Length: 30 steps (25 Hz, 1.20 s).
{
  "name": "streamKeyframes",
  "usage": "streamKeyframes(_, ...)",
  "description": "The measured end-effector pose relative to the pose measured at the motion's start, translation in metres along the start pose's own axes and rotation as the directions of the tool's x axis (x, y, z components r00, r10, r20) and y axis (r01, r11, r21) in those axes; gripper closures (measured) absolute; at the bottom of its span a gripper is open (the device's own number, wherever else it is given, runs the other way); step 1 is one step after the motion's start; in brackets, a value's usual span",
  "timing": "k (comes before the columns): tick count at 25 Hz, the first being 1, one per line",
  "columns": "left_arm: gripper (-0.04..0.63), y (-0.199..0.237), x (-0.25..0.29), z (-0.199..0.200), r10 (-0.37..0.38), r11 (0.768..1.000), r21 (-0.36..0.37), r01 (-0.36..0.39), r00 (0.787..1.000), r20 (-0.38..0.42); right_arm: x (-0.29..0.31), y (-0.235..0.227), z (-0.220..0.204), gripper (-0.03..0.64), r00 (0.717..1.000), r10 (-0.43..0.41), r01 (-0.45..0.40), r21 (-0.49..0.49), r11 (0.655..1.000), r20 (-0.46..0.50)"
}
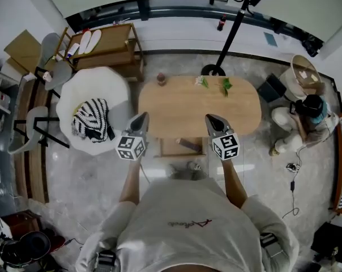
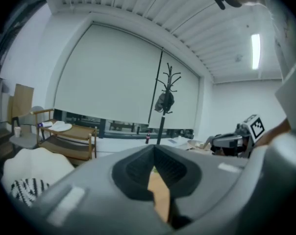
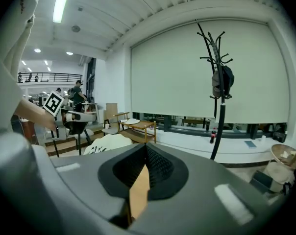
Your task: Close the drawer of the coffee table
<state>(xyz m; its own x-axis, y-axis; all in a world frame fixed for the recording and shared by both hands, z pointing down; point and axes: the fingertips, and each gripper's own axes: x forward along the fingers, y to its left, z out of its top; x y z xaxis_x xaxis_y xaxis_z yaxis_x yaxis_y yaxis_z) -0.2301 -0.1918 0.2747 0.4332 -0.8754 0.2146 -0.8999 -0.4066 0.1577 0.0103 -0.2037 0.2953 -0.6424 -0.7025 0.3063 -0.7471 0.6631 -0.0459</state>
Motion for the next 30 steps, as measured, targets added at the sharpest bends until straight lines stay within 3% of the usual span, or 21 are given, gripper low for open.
streamKeyframes(6, 0.595, -0.023, 0.003, -0.038, -0.095, 0.995, -0.028, 0.094, 0.993, -0.066, -0.037, 0.012, -0.036, 0.612, 0.996, -0.074, 0.077, 0.048, 0.996, -0.054)
streamKeyframes(11, 0.595, -0.048, -0.004, -0.058, -0.115, 0.993, -0.039, 0.112, 0.989, -0.091, -0.062, 0.022, -0.06, 0.612, 0.995, -0.072, 0.077, 0.069, 0.995, -0.074)
streamKeyframes(21, 0.595, -0.1, -0.026, -0.074, -0.055, 0.998, -0.04, 0.051, 0.993, -0.103, -0.098, 0.01, -0.073, 0.612, 0.999, -0.003, 0.005, 0.06, 0.998, -0.035)
streamKeyframes(30, 0.595, -0.188, -0.063, -0.151, -0.007, 0.996, -0.084, -0.01, 0.979, -0.206, -0.166, 0.003, -0.152, 0.612, 0.991, 0.095, -0.085, 0.107, 0.991, -0.09)
